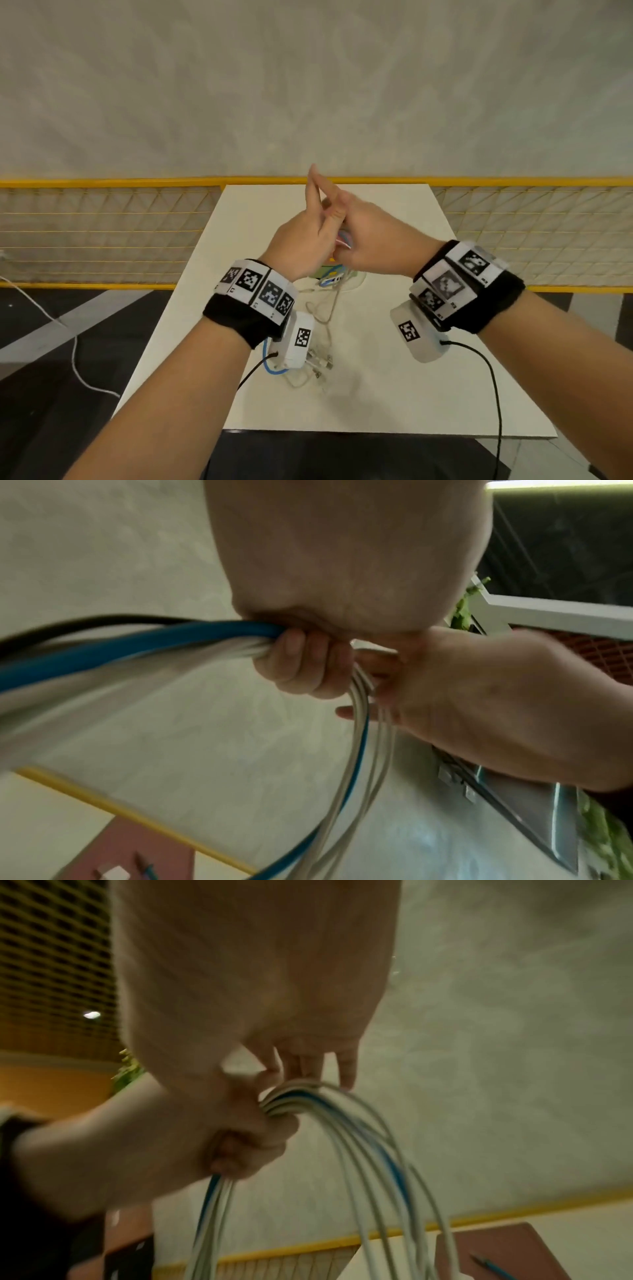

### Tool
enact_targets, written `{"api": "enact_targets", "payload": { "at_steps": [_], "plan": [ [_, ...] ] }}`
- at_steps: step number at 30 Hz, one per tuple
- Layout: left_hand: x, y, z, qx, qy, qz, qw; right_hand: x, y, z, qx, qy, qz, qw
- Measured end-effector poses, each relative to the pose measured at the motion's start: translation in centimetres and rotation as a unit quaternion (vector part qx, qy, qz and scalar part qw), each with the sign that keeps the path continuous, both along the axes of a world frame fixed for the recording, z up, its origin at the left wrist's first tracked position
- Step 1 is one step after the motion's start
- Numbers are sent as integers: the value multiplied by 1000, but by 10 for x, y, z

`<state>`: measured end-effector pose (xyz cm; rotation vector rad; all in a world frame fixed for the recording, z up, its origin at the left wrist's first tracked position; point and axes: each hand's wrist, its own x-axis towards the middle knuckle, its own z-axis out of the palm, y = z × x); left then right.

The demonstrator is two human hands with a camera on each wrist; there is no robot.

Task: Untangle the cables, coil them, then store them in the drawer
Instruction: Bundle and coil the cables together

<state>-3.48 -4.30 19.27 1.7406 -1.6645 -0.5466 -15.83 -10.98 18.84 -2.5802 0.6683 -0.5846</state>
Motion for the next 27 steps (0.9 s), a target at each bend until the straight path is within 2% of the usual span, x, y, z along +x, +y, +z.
{"api": "enact_targets", "payload": {
  "at_steps": [1,3,5,7,9,12,14,15,16,18,19,20,22,23,24,25,27],
  "plan": [
    [0,-1,0,8,11,4,1000,6,2,-4,-37,26,-20,999],
    [1,-6,-1,20,43,-2,999,16,3,-13,-87,28,-79,993],
    [1,-7,-2,25,100,-27,994,18,2,-13,-103,26,-96,990],
    [4,-3,-8,8,181,-37,983,13,-4,-4,-47,15,-122,991],
    [15,2,-28,-8,207,-37,978,2,-23,2,25,-60,-202,977],
    [35,7,-66,33,100,-57,993,-21,-53,-5,57,-169,-286,942],
    [39,8,-84,61,53,-41,996,-36,-60,-17,92,-195,-308,927],
    [39,6,-87,59,27,-27,998,-42,-59,-22,104,-173,-319,926],
    [39,4,-89,55,-3,-16,998,-48,-58,-27,103,-114,-335,930],
    [37,-1,-87,51,-53,-4,997,-57,-53,-36,39,84,-360,928],
    [34,-5,-85,52,-76,-7,996,-56,-46,-37,-19,172,-354,919],
    [30,-10,-80,57,-99,-16,993,-53,-38,-36,-89,221,-326,915],
    [16,-18,-69,72,-140,-38,987,-38,-23,-38,-207,231,-214,926],
    [7,-21,-61,76,-160,-49,983,-29,-17,-41,-234,212,-152,937],
    [0,-24,-55,75,-176,-59,980,-20,-12,-44,-229,191,-108,948],
    [-5,-26,-50,61,-185,-69,978,-14,-9,-44,-183,172,-96,963],
    [-8,-27,-46,23,-193,-80,978,-8,-8,-38,-88,155,-125,976]
  ]
}}
